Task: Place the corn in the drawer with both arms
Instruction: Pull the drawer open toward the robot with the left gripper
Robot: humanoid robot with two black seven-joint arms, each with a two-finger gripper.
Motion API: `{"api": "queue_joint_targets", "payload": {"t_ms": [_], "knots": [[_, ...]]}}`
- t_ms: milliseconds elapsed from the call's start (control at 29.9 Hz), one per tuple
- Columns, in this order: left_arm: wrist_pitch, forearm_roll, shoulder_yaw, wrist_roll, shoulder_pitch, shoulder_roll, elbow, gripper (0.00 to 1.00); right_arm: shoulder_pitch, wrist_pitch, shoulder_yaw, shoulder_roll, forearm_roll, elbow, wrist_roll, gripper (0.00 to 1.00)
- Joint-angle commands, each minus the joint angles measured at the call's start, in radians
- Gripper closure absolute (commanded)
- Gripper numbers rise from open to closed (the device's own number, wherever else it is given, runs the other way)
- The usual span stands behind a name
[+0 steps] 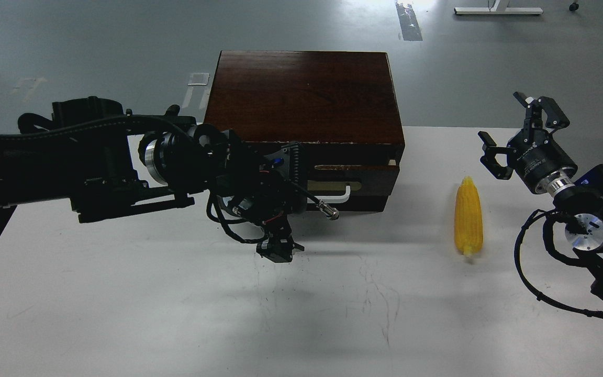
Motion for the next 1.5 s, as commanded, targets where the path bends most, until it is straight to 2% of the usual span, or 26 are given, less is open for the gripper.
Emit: {"api": "queue_joint_targets", "payload": {"t_ms": [0,100,568,1470], "knots": [[0.001,-0.010,-0.002,0.000,0.000,0.017,-0.065,0.01,0.001,0.000,0.000,0.000,0.000,0.000,0.000,0.00],[0.001,-0.010,-0.005,0.000,-0.002,0.032,-0.126,0.01,-0.001,0.000,0.000,0.000,0.000,-0.002,0.000,0.00],[0.001,-0.010,-0.002,0.000,0.006,0.115,-0.267,0.01,-0.001,0.000,0.001,0.000,0.000,0.000,0.000,0.00],[0.001,0.000,-0.011,0.000,0.010,0.104,-0.238,0.01,-0.004,0.000,0.008,-0.011,0.000,0.000,0.000,0.00]]}}
